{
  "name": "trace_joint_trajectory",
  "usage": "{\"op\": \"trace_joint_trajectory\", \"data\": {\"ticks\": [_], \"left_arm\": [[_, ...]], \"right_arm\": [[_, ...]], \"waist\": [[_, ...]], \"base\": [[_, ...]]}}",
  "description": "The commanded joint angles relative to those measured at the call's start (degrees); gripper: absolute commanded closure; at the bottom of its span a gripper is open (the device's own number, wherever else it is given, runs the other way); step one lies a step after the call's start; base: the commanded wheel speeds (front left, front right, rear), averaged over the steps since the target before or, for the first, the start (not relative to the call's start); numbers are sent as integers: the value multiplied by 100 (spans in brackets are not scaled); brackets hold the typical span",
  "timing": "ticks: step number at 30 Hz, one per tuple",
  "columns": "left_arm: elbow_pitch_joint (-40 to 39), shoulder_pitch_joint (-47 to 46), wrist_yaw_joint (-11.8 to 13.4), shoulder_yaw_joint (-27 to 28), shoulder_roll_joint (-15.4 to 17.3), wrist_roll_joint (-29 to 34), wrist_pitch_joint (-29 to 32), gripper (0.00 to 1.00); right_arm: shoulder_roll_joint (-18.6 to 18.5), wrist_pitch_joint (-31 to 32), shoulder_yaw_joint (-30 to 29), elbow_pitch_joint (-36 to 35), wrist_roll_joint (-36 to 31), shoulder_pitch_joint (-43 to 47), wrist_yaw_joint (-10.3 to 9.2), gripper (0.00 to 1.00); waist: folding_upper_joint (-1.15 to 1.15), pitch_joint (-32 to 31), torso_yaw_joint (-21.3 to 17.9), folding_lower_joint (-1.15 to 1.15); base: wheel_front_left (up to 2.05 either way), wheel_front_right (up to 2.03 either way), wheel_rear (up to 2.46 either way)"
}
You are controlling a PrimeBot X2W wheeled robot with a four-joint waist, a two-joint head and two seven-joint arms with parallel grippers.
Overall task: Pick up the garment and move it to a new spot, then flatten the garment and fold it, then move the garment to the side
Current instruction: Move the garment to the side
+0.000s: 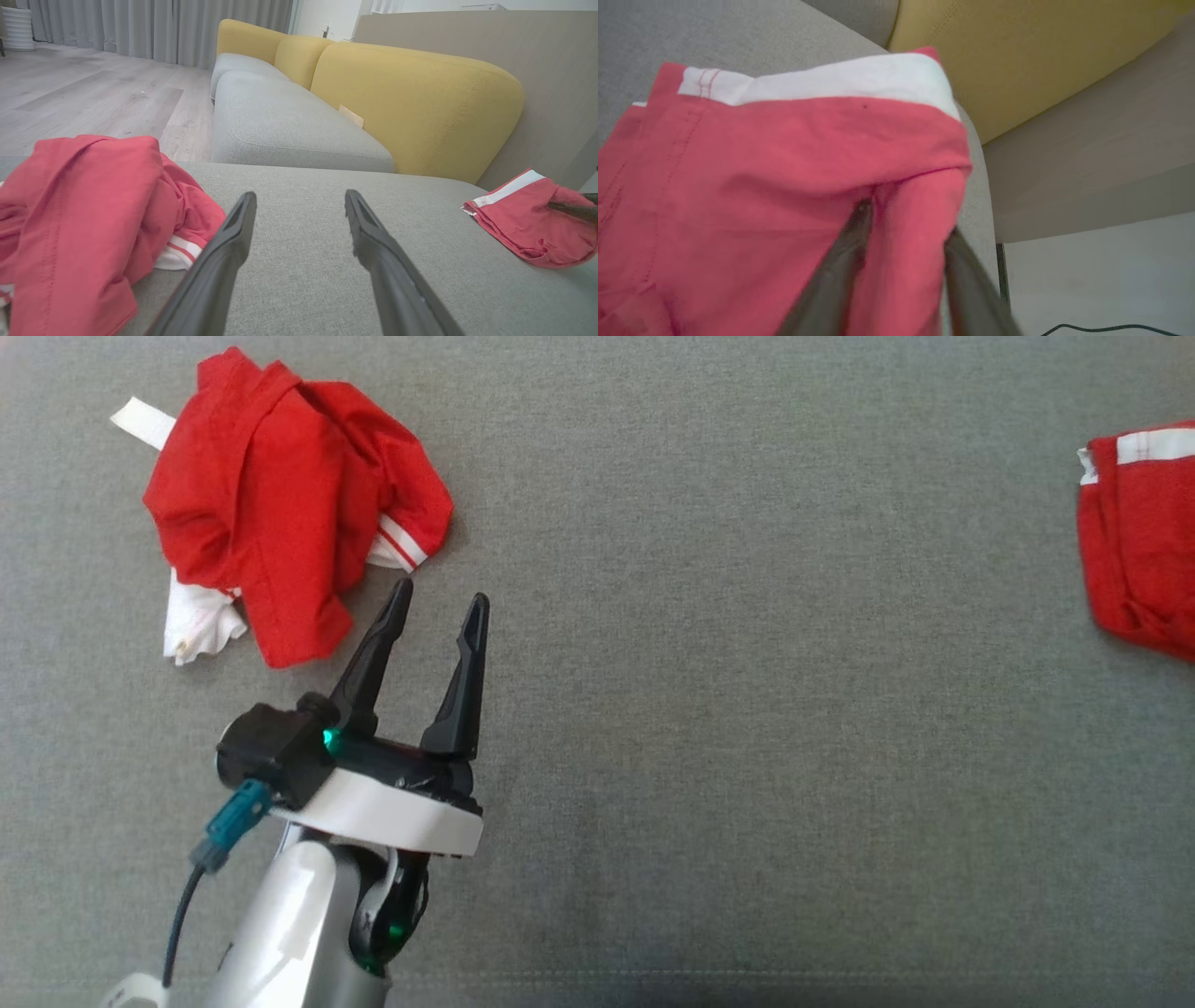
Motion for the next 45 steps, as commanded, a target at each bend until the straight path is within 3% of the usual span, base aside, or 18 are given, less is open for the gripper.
{"op": "trace_joint_trajectory", "data": {"ticks": [1,10,16,25,31,36,45], "left_arm": [[-155,-135,5,196,26,0,-35,0],[-116,-54,31,232,26,-37,-35,0],[-134,100,102,312,26,-82,-35,0],[-226,348,217,439,26,-85,-35,0],[-256,500,260,459,26,-84,-35,0],[-270,653,277,498,26,-64,-35,0],[-265,895,292,583,26,-29,-35,0]], "right_arm": [[-71,-75,-37,-123,-79,-108,-5,0],[356,-306,-741,-508,-363,-42,-5,0],[1263,-500,-1146,-1114,-254,219,-5,0],[2798,-584,-1668,-2731,70,1209,-5,0],[3370,-638,-1712,-3470,326,2026,-5,0],[3621,-863,-1630,-3895,421,2713,-5,0],[3656,-1498,-1359,-4093,873,3580,-5,0]], "waist": [[0,-35,-8,0],[0,-435,-72,0],[0,-867,-173,0],[0,-1410,-287,0],[0,-1635,-274,0],[0,-1795,-244,0],[0,-1936,-193,0]], "base": [[0,0,0],[0,0,0],[0,0,0],[0,0,0],[0,0,0],[0,0,0],[0,0,0]]}}
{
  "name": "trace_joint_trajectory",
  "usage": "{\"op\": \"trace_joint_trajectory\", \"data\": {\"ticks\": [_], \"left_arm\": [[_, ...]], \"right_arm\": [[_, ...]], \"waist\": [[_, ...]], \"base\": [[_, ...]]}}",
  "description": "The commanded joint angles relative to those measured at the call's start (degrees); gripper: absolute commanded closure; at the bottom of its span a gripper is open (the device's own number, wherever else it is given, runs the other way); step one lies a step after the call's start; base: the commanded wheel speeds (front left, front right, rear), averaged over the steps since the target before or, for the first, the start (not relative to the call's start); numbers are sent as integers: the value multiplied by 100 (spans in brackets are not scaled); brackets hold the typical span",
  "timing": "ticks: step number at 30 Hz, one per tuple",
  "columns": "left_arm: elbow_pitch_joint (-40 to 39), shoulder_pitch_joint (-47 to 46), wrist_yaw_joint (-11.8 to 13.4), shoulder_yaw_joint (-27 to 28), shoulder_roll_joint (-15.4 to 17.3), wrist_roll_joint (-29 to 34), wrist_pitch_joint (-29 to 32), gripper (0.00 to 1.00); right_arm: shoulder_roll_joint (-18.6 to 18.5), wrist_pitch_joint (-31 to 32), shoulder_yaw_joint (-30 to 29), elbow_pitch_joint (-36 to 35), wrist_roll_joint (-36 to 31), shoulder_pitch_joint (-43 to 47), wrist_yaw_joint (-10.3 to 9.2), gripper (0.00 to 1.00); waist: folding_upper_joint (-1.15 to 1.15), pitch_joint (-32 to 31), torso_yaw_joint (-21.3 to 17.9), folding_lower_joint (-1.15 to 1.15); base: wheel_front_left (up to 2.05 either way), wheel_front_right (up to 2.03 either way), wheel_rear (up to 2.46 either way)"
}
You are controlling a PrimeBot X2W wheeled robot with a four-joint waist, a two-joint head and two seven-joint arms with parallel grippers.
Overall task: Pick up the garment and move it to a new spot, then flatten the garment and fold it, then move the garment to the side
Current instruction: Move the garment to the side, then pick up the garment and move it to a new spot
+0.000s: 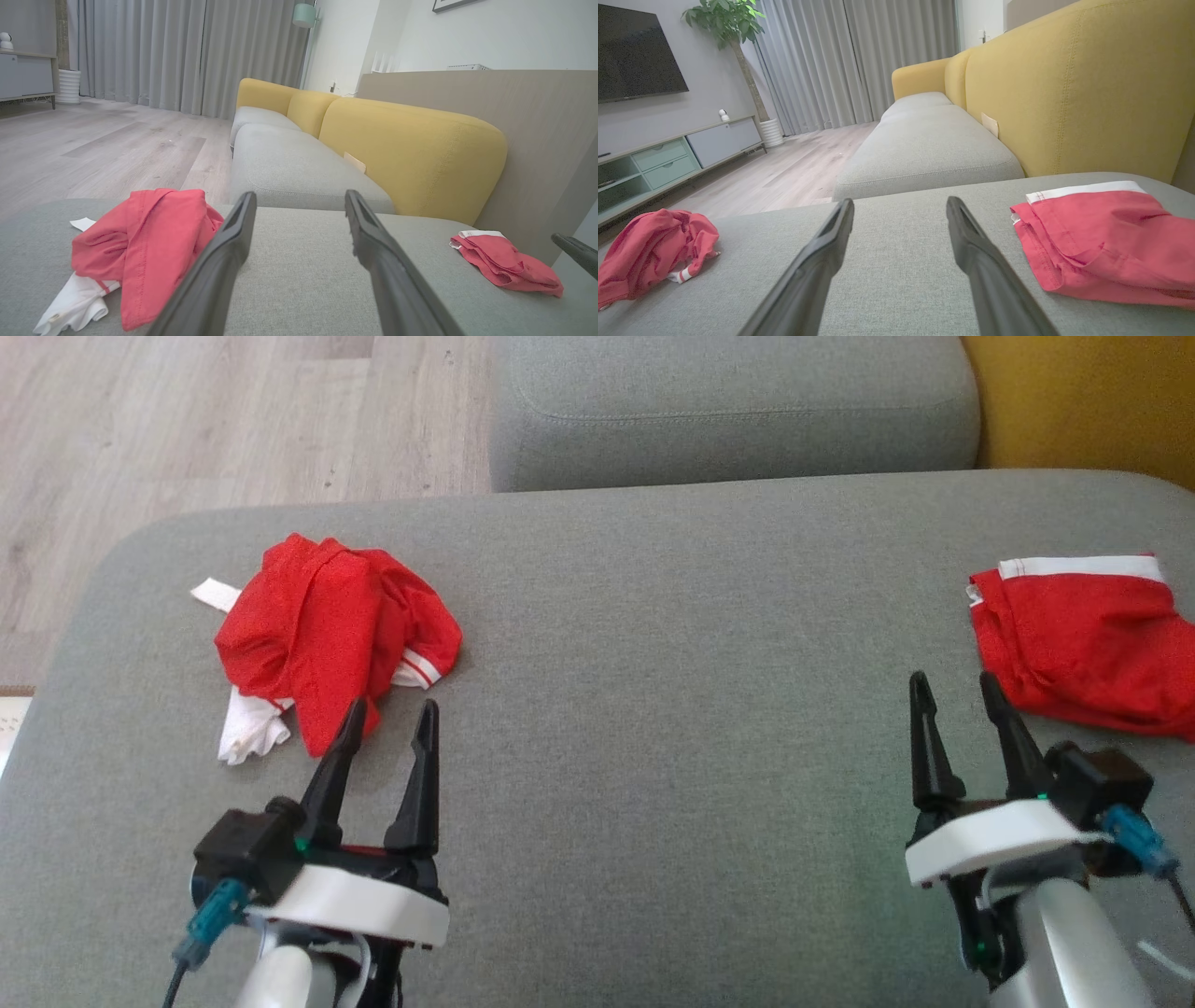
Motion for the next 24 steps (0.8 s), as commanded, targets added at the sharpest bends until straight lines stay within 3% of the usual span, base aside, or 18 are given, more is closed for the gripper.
{"op": "trace_joint_trajectory", "data": {"ticks": [1,24], "left_arm": [[-197,-157,30,207,22,29,-35,0],[-149,131,77,134,22,73,-35,0]], "right_arm": [[8,-124,163,-212,17,-130,-5,0],[9,-452,327,-276,97,442,-5,0]], "waist": [[0,-16,10,0],[0,-144,83,0]], "base": [[0,0,0],[0,0,0]]}}
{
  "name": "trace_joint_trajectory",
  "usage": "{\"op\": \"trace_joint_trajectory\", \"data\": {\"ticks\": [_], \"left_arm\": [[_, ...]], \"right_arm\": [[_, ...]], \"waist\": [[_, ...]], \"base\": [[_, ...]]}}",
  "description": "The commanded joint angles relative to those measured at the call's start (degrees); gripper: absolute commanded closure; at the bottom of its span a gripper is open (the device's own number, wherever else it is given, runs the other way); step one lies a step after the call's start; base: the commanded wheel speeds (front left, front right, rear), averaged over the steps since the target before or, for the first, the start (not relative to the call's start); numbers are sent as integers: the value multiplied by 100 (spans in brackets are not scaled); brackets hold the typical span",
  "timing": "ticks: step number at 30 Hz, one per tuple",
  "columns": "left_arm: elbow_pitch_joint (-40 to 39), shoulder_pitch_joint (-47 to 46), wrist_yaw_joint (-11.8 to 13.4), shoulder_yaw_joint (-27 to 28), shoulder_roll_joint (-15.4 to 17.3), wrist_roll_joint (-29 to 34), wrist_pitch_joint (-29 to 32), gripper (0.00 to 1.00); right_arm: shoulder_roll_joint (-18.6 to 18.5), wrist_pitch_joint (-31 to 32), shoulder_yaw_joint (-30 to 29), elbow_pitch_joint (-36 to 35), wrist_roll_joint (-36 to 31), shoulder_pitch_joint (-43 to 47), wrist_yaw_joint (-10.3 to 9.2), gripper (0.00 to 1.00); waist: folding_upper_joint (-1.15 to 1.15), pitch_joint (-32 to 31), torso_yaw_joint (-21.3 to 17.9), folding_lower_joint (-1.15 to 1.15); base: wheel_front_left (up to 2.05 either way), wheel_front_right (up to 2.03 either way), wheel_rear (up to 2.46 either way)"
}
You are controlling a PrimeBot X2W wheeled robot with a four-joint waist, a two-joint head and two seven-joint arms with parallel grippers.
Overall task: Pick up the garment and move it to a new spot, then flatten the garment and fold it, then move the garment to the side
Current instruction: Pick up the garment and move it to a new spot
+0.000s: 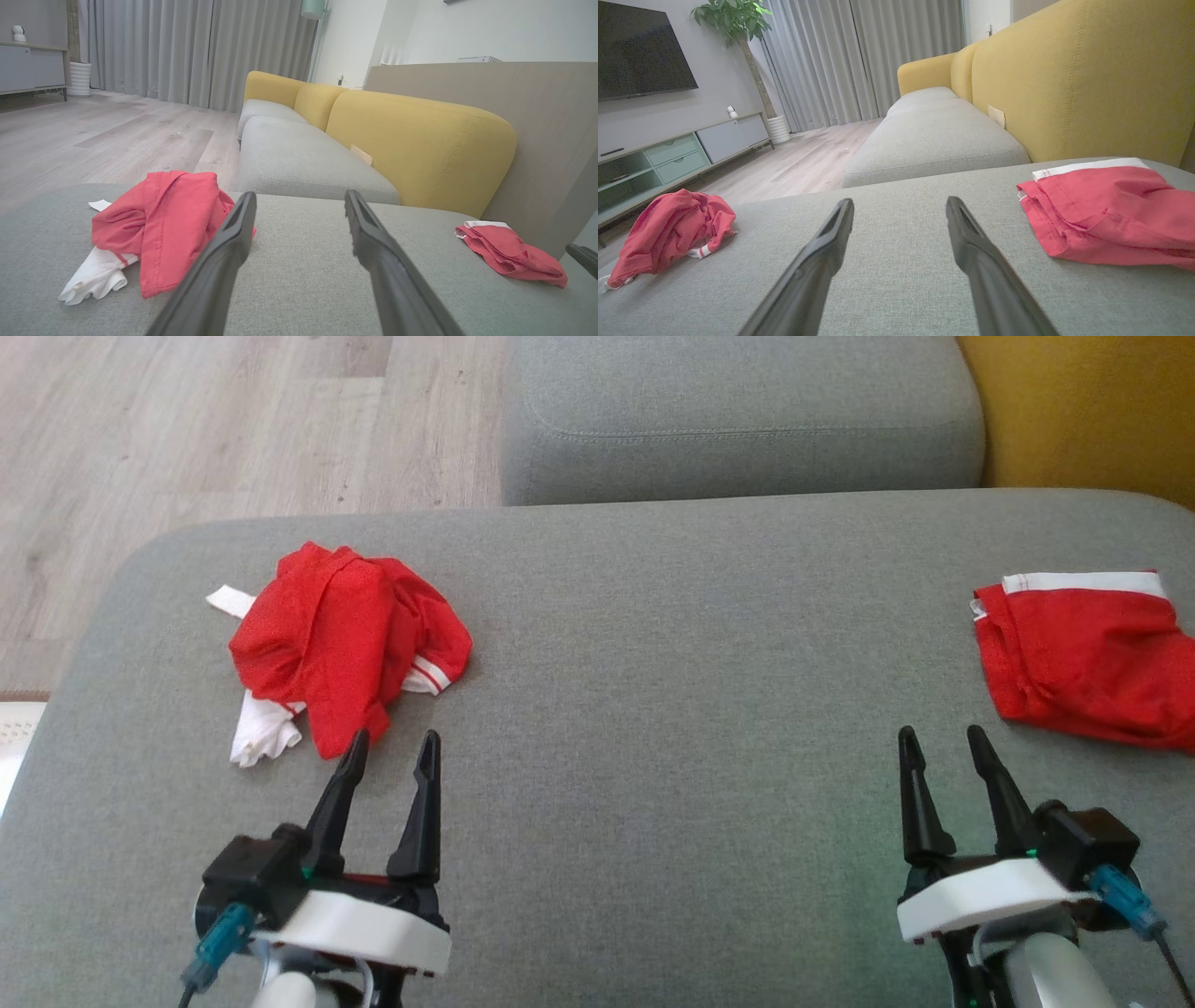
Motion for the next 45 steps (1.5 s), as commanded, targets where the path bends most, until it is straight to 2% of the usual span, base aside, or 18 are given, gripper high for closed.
{"op": "trace_joint_trajectory", "data": {"ticks": [1,25,32,45], "left_arm": [[-177,-161,32,147,20,37,-35,0],[-155,-194,30,170,20,42,-35,0],[-165,-235,50,274,20,91,-35,0],[-196,-195,21,528,20,252,-35,0]], "right_arm": [[-9,-74,154,-222,39,-132,-5,0],[-8,-79,208,-226,84,-109,-5,0],[-8,-79,276,-220,99,-97,-5,0],[-8,-80,691,-170,322,-93,-5,0]], "waist": [[0,2,7,0],[0,6,50,0],[0,-27,338,0],[0,-77,1189,0]], "base": [[0,0,0],[0,0,0],[0,0,0],[0,0,0]]}}
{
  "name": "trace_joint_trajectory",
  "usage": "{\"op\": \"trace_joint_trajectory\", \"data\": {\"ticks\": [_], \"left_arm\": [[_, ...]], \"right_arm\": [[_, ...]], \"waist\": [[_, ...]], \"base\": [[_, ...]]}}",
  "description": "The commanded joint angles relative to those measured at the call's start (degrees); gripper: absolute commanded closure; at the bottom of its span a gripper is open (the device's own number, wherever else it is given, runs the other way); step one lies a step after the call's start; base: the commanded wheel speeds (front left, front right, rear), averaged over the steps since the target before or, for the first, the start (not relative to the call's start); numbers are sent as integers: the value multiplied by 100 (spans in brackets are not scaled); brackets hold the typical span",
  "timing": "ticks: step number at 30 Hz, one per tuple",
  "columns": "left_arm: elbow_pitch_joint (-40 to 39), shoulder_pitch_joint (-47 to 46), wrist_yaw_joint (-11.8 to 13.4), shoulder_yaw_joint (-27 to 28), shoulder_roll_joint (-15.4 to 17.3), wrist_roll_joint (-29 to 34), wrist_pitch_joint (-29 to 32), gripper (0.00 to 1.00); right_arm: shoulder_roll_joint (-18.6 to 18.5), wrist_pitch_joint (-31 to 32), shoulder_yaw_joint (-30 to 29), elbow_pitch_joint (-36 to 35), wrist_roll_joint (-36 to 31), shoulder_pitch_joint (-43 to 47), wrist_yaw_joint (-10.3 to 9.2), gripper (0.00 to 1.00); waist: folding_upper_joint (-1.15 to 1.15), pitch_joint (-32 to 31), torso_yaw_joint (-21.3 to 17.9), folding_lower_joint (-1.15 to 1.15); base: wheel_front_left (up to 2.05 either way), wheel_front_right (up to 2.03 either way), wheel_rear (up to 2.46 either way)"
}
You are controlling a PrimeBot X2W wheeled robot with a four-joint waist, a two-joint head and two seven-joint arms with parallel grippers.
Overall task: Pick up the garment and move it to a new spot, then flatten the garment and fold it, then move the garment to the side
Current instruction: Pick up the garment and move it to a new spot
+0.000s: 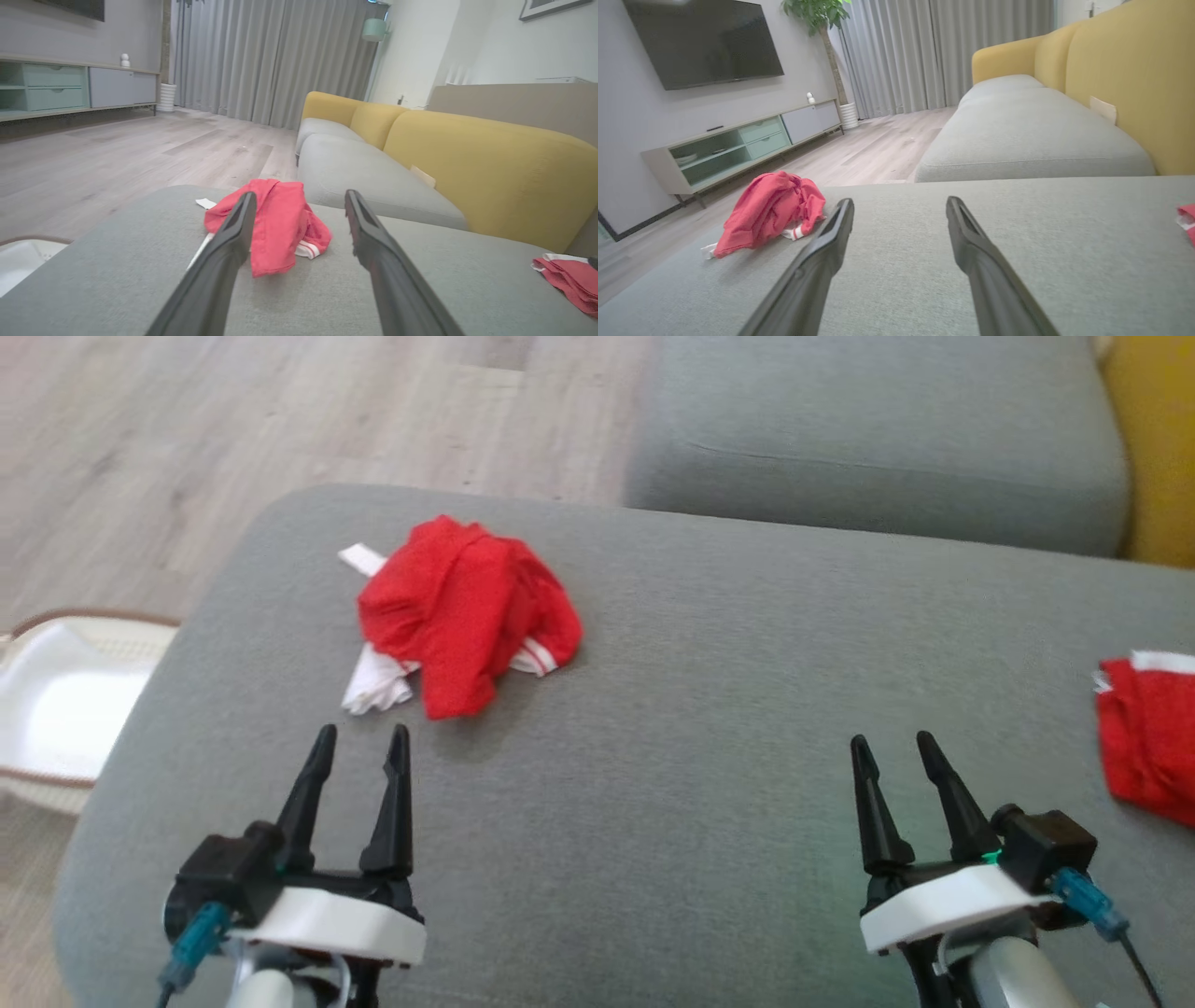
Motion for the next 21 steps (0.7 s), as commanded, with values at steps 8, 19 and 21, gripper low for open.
{"op": "trace_joint_trajectory", "data": {"ticks": [8,19,21], "left_arm": [[-198,-180,-14,442,17,157,-35,0],[-214,-151,-58,571,17,190,-35,0],[-223,-153,-61,602,17,192,-35,0]], "right_arm": [[-13,-79,299,-131,162,-150,-5,0],[-13,-79,375,-104,260,-172,-5,0],[-13,-79,390,-107,263,-179,-5,0]], "waist": [[0,4,587,0],[0,31,857,0],[0,49,853,0]], "base": [[0,0,0],[0,0,0],[0,0,0]]}}
